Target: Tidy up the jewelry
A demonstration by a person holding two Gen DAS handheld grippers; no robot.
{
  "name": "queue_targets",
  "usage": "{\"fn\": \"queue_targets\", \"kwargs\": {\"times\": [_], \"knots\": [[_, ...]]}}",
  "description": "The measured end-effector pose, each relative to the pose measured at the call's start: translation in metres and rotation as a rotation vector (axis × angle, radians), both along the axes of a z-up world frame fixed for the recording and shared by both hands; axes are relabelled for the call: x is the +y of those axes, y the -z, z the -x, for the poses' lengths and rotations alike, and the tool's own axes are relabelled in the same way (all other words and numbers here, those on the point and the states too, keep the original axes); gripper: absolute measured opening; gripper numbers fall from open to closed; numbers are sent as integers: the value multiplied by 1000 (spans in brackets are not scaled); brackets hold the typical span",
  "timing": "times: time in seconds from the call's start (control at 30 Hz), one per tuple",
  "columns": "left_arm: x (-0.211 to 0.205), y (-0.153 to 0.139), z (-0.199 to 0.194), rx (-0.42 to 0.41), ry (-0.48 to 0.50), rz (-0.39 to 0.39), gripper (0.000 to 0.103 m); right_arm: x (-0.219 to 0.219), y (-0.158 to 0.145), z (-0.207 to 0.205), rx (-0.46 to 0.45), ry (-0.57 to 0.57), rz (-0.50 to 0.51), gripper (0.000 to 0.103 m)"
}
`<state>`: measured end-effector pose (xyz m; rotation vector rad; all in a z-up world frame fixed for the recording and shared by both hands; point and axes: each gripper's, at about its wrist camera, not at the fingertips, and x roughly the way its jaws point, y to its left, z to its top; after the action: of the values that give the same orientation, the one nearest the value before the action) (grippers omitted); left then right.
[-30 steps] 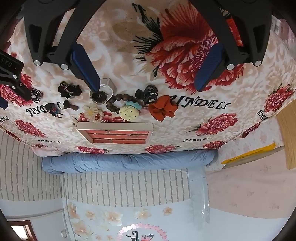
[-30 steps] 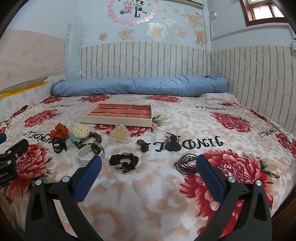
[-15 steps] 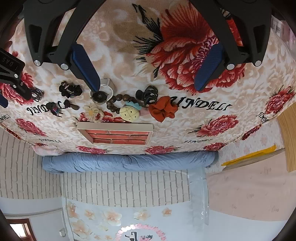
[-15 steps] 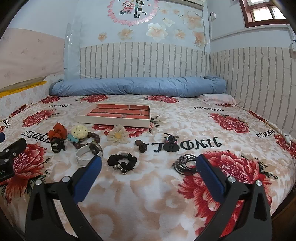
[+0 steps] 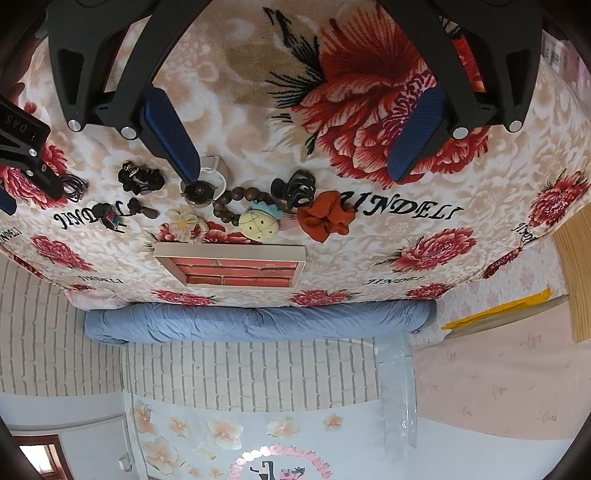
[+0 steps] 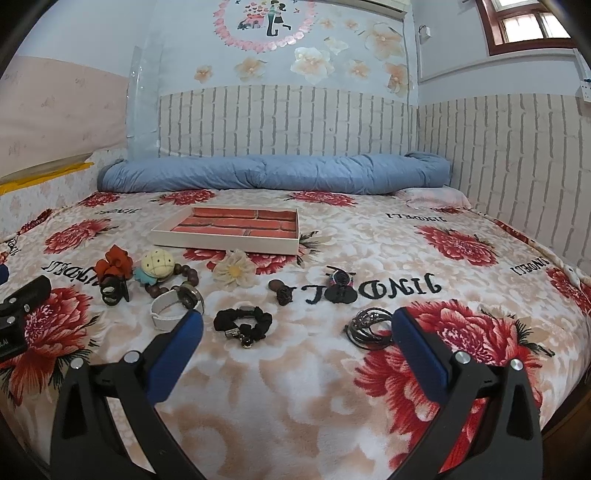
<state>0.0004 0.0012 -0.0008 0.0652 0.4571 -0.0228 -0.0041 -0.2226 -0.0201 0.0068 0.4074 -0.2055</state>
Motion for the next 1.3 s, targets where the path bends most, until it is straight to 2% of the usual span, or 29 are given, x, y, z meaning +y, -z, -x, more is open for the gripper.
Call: {"fn": "queue_targets", "kwargs": {"times": [1.07, 1.3], "knots": [[5, -3, 0, 2, -4, 0, 98, -2, 0, 0, -2, 8, 7, 100], [13, 3, -7, 30, -29, -11, 98, -7, 2, -3, -8, 5, 19, 100]]}}
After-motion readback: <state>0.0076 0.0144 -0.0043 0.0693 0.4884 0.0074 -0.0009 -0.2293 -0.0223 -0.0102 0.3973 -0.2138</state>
